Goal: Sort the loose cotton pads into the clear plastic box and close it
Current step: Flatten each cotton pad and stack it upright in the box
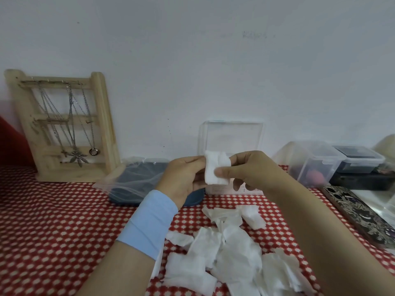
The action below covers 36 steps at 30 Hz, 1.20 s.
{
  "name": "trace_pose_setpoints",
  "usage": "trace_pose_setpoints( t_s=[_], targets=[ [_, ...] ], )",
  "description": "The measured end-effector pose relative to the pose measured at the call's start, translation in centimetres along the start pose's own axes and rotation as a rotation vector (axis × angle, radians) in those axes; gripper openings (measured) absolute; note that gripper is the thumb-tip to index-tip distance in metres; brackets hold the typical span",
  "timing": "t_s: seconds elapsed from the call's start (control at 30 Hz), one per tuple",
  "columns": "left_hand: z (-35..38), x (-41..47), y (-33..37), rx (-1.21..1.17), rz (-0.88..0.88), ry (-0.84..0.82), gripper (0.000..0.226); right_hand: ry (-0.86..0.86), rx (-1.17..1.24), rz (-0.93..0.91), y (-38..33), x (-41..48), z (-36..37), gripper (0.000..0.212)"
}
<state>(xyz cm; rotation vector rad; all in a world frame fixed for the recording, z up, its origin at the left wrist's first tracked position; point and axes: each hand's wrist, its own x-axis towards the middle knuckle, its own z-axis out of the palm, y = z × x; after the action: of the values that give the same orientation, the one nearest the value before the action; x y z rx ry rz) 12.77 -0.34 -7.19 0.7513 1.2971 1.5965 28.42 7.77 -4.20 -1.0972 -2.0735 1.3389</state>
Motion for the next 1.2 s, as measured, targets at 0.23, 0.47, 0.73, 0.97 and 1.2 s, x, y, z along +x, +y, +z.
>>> trace_pose_setpoints(
  t_s=[0.23,0.47,0.73,0.97,1.2],
  targets=[
    [-0.1,-0.2,0.3,0.034,-0.001,-0.016,0.022,0.092,-0.092,-0.002,0.0,0.0,0.0,0.029],
    [-0.1,-0.5,0.8,0.096,-0.015,-0.12,0.037,0.149,-0.084,-0.071,0.1,0.2,-0.1,0.026],
    [-0.5,0.1,0.0,0.188,-0.012,-0.115,0.03,0.168,-0.246,-0.095,0.8,0.8,-0.7,0.028],
    [-0.9,0.7,-0.5,0.168,-0.04,-0.06,0.032,-0.337,-0.877,0.208,2.6,-0.1,-3.6,0.04],
    [-0.6,0.5,-0.5,0.003,-0.109,-0.053,0.022,-0.416,-0.928,0.183,3.2,0.3,-2.8,0.036]
  ],
)
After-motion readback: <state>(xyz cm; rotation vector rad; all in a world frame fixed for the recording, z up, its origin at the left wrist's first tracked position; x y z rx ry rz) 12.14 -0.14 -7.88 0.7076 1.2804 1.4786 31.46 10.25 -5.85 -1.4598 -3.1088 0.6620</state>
